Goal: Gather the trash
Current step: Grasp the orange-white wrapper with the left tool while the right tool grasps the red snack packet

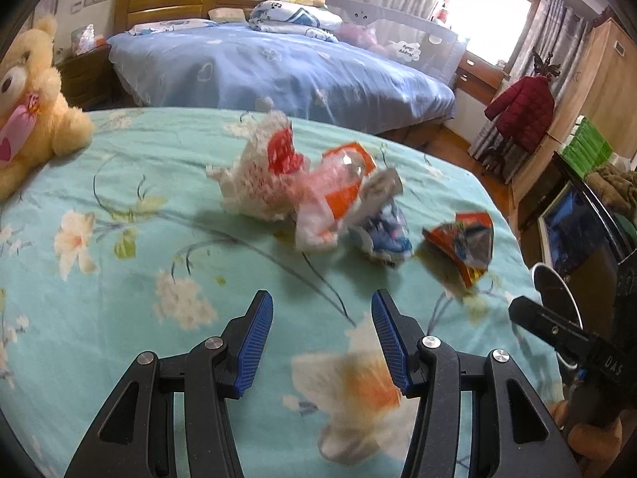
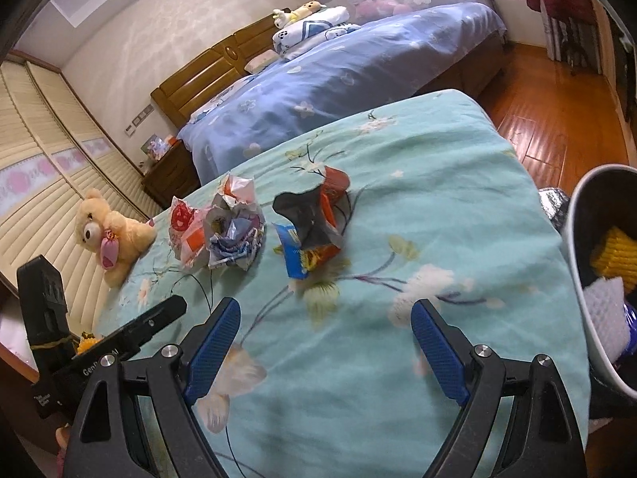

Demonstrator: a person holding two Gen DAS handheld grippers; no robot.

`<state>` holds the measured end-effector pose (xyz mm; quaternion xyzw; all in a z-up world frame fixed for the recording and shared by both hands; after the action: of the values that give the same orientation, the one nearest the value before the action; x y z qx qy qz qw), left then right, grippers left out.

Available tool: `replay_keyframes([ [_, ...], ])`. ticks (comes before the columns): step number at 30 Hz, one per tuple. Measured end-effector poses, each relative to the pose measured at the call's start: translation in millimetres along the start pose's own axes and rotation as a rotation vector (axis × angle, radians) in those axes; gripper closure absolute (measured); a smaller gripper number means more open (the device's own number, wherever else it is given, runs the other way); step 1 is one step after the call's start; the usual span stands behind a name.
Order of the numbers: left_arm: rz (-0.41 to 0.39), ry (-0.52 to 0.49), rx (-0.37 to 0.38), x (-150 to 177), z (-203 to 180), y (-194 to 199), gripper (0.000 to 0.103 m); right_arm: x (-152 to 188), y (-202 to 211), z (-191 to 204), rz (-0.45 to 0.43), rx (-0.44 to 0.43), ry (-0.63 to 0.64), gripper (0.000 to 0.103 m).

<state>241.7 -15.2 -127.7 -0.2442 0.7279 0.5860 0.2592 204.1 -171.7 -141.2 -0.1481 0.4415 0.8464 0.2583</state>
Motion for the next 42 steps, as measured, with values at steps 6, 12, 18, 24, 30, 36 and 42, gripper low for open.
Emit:
replay_keyframes([
  [6,-0.025,-0.015,-0.008,-21.5,4.1,-11.4,0.052,-11.3,-15.5,4.3,0.003,0.006,0.003,0.015],
  [12,-0.012,-0.006,0.015,-32.8,7.1,-33.0,0.06,-19.3,-30.3,3.2,0.008,0.011,-0.004,0.025],
  [18,-0.015,-0.049,-0.011,-34.4,2.3,-41.5,0.081,-20.7,-36.6,2.5,0.013,0.026,0.01,0.074],
  [24,-0.051,-0.047,-0.013,-30.7,1.5,-32.1,0.085,-16.4,-27.7,-2.3,-0.001,0.026,0.014,0.095],
  [30,-0.103,-0.02,-0.002,-27.9,5.1,-11.9,0.086,-13.6,-5.7,-9.0,-0.033,0.02,0.01,0.096],
  [36,-0.109,-0.018,0.03,-20.1,-4.5,-1.2,0.086,-9.4,19.6,-17.8,-0.059,0.018,-0.01,0.097],
  [42,-0.118,-0.062,0.075,-7.3,-28.2,11.0,0.086,-5.1,40.1,-26.7,-0.082,0.016,-0.03,0.097],
])
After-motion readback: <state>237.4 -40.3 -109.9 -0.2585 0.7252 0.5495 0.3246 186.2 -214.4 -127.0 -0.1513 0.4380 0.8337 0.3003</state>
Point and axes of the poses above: each gripper's, at about its wrist camera, not at the fingertips, and y roughly against the way its jaws point, z to its left, x to its underside, the point moved 9 cm from there along -y, roughly the way its jaws point, and after that the axes turned 8 degrees about -y, right-handed, at the moved point
